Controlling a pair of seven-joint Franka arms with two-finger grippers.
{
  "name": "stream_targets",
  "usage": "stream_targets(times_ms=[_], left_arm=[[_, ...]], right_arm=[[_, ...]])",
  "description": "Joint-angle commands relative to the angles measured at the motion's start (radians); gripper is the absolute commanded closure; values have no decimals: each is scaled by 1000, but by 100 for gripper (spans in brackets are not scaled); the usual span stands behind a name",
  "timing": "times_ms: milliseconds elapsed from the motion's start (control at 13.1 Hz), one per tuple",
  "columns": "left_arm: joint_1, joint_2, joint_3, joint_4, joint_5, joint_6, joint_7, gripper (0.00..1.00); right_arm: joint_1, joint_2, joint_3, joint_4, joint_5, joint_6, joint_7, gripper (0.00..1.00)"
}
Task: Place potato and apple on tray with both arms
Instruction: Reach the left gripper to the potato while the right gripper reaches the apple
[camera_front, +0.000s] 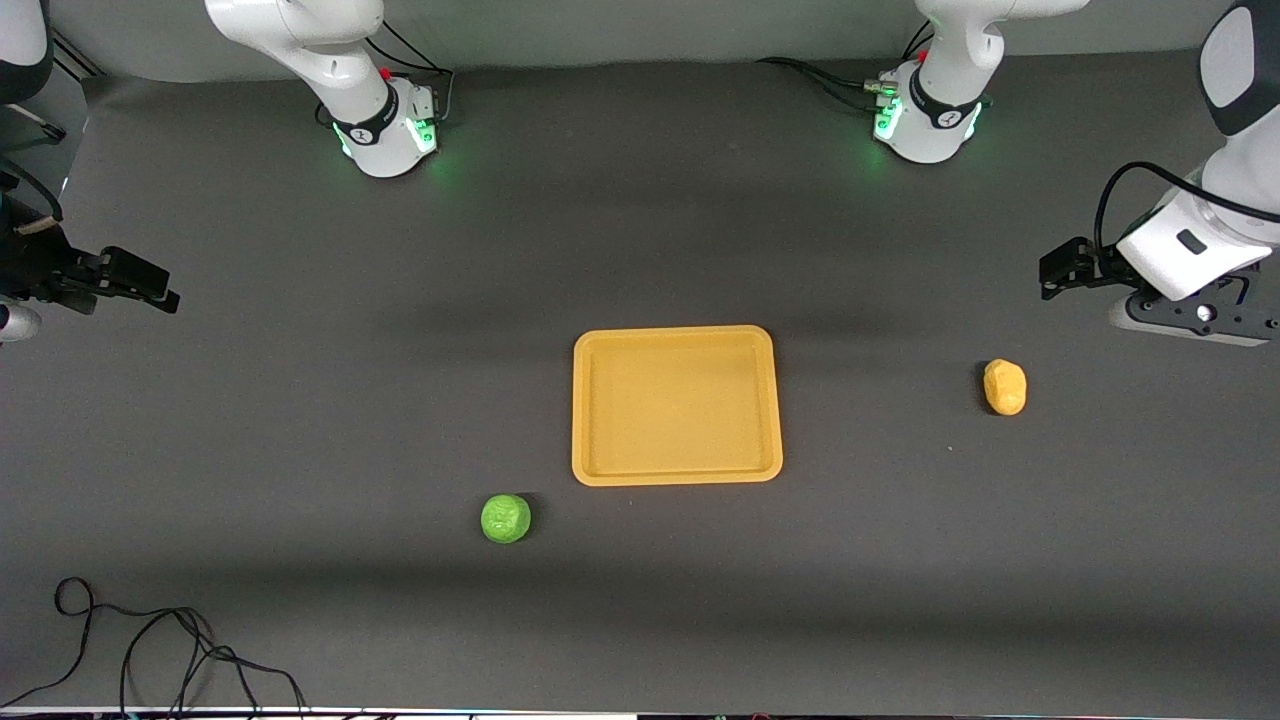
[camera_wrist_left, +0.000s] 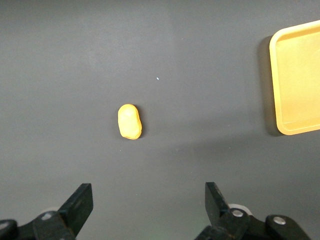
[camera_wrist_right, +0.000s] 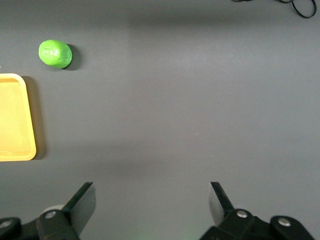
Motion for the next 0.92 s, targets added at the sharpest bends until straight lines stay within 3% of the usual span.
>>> stream_targets(times_ms=[0, 229, 610, 839], left_arm=[[-9, -13, 0, -14, -5, 10, -27, 0], [-5, -5, 0, -21, 5, 22, -29, 0], [43, 104, 6, -136, 11, 247, -10, 0], [61, 246, 6, -210, 9, 517, -7, 0]], right_arm=[[2, 11, -5, 31, 26, -21, 10, 0], [4, 14, -5, 33, 24, -21, 10, 0], [4, 34, -3, 53, 24, -21, 10, 0], [5, 37, -3, 51, 24, -21, -3, 0]])
